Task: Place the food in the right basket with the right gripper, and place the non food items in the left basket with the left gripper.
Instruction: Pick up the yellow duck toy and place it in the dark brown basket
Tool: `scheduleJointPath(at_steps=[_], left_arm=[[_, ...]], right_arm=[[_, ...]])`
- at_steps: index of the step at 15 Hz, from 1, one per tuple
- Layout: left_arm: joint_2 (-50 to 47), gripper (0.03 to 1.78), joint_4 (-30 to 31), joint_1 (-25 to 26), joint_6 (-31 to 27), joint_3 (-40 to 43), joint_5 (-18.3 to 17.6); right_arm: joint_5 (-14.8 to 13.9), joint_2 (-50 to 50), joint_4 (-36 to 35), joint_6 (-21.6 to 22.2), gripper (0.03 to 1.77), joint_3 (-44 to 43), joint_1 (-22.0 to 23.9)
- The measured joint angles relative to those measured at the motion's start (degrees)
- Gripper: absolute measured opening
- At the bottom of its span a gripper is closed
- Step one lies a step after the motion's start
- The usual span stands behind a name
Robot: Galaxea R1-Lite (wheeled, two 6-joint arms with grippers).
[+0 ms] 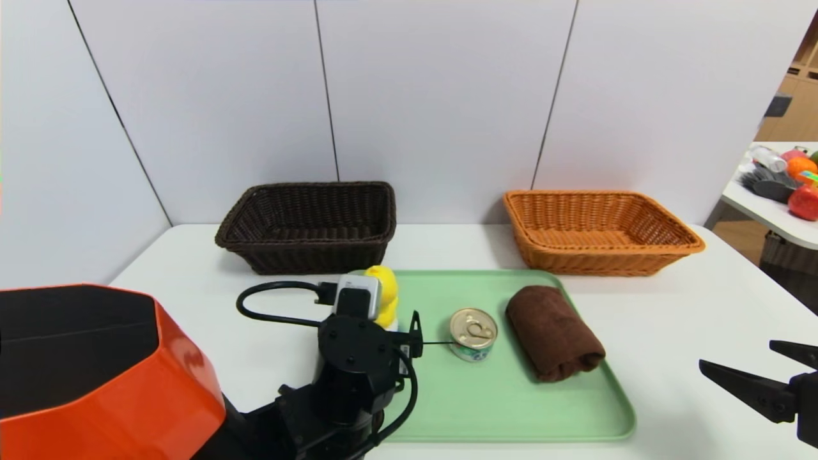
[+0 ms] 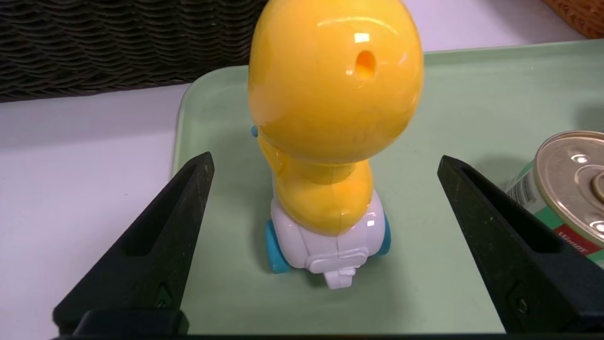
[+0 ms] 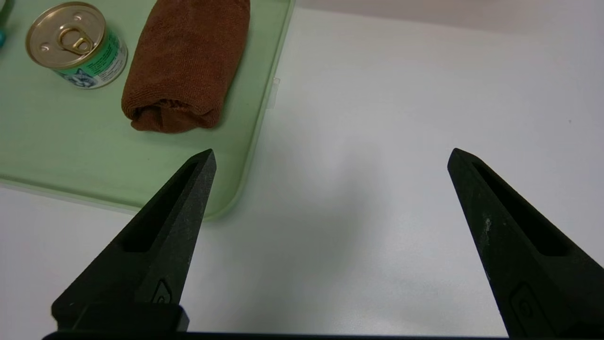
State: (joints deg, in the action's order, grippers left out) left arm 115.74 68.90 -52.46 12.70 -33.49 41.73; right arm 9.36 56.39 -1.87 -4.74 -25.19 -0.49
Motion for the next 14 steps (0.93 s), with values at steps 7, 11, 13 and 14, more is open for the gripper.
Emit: scheduleJointPath(at_steps=[7, 11, 13, 14], left_arm=[[2.38, 1.69, 0.09, 0.21, -0.20, -1.32, -0.33], [3.41, 1.69, 0.00, 1.44, -0.28, -2.71, -0.74], [3.86, 1.69, 0.02, 2.40, -0.28, -3.41, -1.93], [4.17, 1.69, 0.02, 2.82, -0.22, -3.56, -2.57]], right_arm=[[-0.02, -0.35, -0.13, -0.05, 1.70, 0.71, -0.55], [0.04, -0.69, -0.15, -0.11, 1.70, 1.13, -0.63], [0.06, -0.80, -0.17, -0.11, 1.70, 1.24, -0.63], [0.06, -0.83, -0.17, -0.13, 1.70, 1.29, -0.63]])
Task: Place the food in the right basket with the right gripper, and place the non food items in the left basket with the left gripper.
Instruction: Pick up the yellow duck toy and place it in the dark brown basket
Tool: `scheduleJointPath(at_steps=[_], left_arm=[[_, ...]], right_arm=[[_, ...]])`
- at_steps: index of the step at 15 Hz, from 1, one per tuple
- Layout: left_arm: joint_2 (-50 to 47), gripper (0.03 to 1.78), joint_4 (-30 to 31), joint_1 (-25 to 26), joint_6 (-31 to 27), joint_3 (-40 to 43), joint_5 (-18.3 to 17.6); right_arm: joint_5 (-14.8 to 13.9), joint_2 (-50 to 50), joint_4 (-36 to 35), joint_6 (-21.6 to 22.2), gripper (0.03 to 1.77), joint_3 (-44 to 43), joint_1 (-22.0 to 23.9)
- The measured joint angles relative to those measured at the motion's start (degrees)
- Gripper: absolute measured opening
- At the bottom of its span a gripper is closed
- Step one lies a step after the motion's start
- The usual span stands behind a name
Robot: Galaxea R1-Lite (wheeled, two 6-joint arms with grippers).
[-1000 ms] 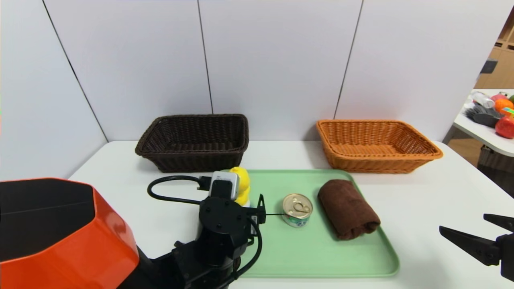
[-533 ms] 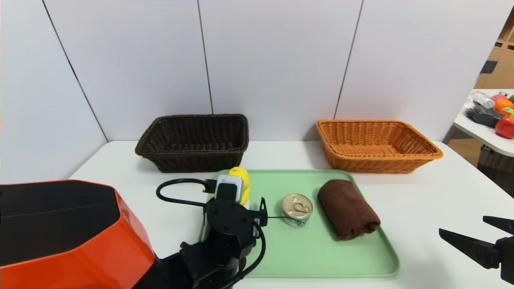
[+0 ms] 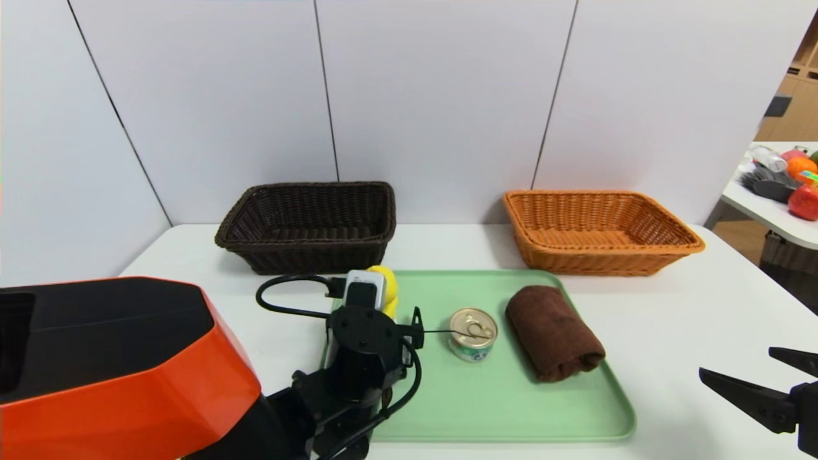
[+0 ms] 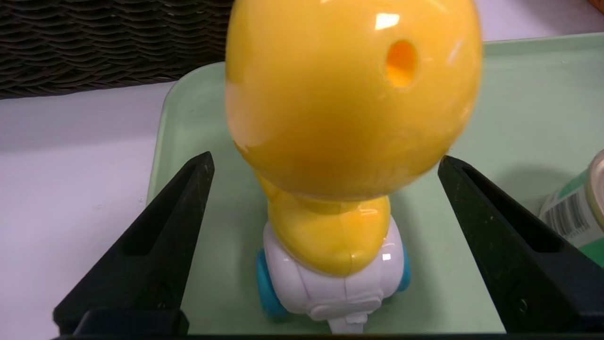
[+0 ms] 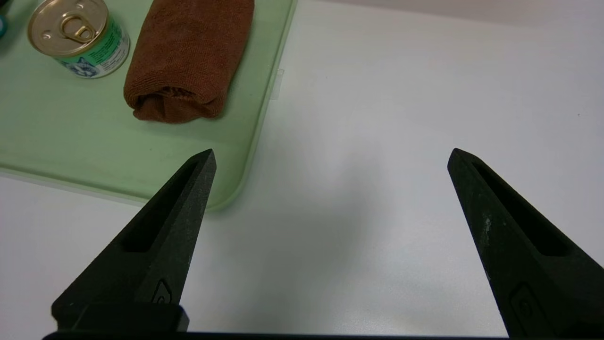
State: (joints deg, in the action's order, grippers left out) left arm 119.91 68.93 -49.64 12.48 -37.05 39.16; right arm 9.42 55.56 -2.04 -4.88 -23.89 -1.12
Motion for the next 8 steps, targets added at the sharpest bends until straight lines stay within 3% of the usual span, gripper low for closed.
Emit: scheduleJointPath(at_steps=[8], left_arm=[[2.47, 1.69, -0.24, 2.10, -0.11, -3.28, -0.68]], right_arm=[[-0.02, -0.05, -0.22, -0.07, 1.70, 0.00, -0.20]])
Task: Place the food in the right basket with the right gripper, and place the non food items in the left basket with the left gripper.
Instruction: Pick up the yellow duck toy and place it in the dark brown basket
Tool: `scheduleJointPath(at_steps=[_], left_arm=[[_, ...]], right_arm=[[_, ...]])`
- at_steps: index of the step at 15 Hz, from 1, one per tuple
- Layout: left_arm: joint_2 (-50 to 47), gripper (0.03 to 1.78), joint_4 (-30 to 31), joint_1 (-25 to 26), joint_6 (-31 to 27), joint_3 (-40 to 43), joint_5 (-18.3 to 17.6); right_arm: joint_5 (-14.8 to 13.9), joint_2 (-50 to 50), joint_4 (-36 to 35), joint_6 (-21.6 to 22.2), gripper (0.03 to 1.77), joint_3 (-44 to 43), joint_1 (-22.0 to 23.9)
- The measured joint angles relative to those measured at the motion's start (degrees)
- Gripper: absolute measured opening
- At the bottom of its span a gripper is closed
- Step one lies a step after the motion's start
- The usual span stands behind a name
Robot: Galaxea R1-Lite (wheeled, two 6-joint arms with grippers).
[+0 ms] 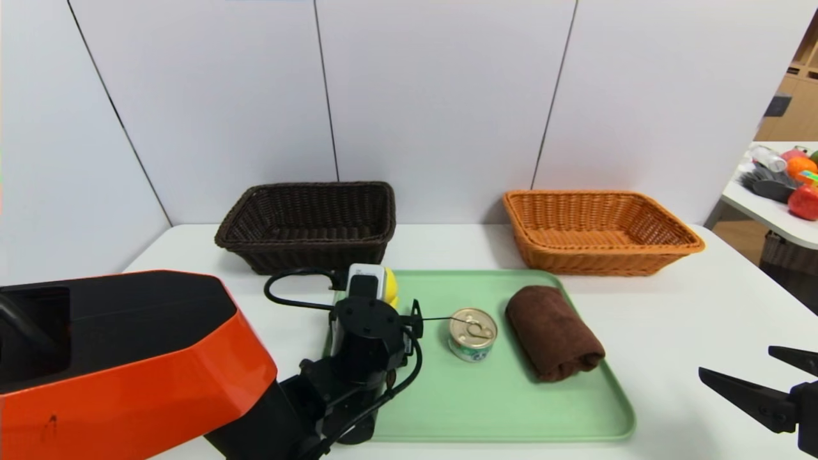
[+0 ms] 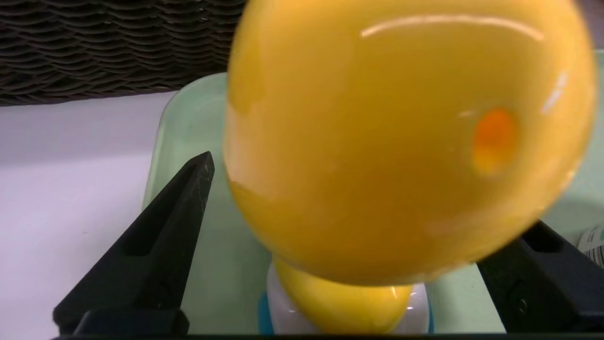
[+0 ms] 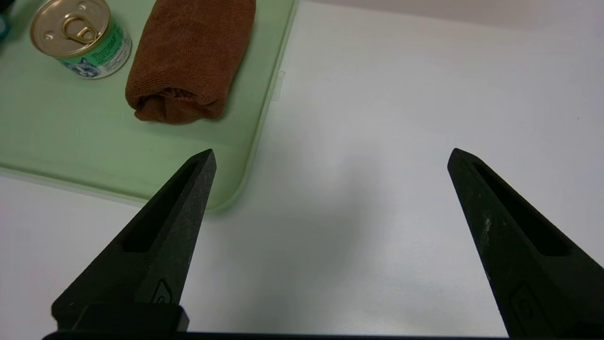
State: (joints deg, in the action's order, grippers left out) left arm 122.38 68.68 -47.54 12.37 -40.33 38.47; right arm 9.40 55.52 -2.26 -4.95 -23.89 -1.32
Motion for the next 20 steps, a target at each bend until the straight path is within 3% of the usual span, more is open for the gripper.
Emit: scheduleJointPath(at_steps=[10, 13, 15, 17, 20], left_arm=[[0.66, 1.66, 0.04, 0.09, -1.38, -1.34, -0.91], [1.11, 1.14, 0.24, 0.09, -1.40, -1.68, -0.94], [1.33, 0.91, 0.22, 0.09, -1.38, -1.84, -0.90], [1.35, 0.81, 0.50, 0.06, -1.41, -1.93, -0.80], [1.33, 0.81, 0.48, 0.09, -1.44, -1.79, -0.80]], right_arm=[[0.41, 0.11, -0.06, -0.01, 1.70, -0.02, -0.06], [0.52, 0.16, -0.06, -0.01, 1.70, -0.02, -0.06], [0.44, 0.13, -0.09, -0.01, 1.70, -0.02, -0.06], [0.41, 0.13, -0.06, -0.01, 1.70, -0.02, -0.06], [0.46, 0.24, -0.11, 0.00, 1.70, -0.09, -0.06]])
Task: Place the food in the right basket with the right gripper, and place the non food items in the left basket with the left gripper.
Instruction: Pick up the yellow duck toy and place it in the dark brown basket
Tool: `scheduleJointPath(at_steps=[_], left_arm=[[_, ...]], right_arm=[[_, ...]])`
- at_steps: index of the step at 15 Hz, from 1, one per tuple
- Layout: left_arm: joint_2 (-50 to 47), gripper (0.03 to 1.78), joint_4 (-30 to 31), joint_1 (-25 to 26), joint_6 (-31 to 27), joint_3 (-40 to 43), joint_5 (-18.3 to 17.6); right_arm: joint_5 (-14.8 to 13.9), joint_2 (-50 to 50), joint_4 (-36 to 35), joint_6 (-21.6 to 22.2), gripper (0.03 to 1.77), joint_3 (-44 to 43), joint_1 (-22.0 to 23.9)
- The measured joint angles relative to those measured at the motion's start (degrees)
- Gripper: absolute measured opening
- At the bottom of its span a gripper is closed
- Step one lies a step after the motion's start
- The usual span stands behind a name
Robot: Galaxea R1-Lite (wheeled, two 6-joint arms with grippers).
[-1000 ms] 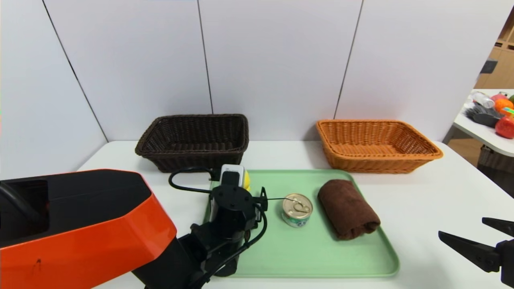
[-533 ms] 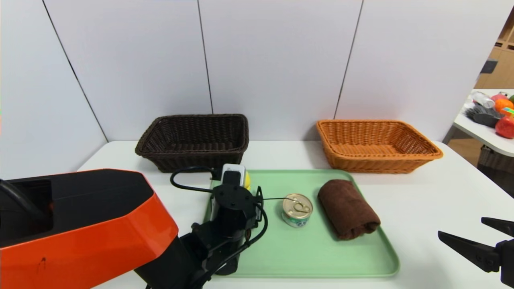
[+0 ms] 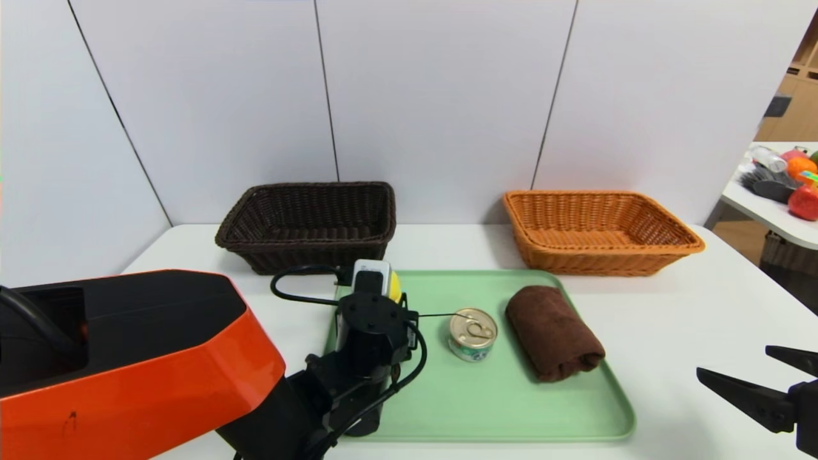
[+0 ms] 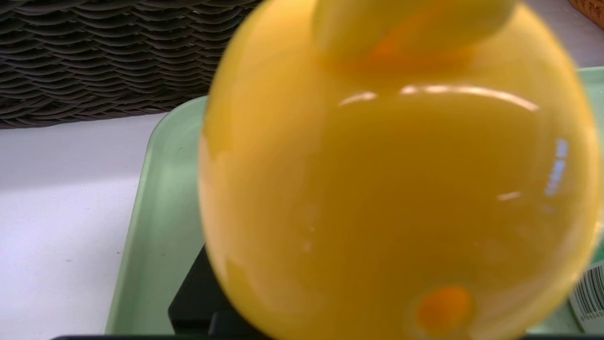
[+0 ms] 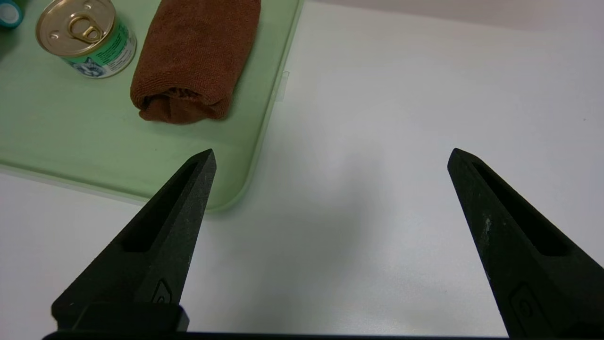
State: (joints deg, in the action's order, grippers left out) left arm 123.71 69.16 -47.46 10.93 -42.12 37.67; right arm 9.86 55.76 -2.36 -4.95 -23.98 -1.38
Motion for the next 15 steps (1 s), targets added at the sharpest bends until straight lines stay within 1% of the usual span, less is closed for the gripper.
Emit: scheduleJointPath(at_steps=[5, 7, 12, 15], left_arm=[[-1.41, 0.81, -0.66, -0.02, -1.23, 0.48, 0.00], [-3.67, 0.78, -0.55, -0.15, -3.45, 1.22, -0.02], [-11.34, 0.78, -0.67, -0.61, -9.18, 2.49, -0.11], [-15.12, 0.78, -1.61, -1.30, -10.69, 2.55, -0.11]], right_arm=[[-0.13, 0.05, -0.13, 0.10, 1.70, -0.02, 0.00], [0.05, 0.11, -0.22, 0.10, 1.70, -0.02, 0.00], [0.30, 0.18, -0.55, 0.10, 1.70, 0.04, 0.00], [0.27, 0.11, -0.61, 0.07, 1.70, -0.13, 0.00]])
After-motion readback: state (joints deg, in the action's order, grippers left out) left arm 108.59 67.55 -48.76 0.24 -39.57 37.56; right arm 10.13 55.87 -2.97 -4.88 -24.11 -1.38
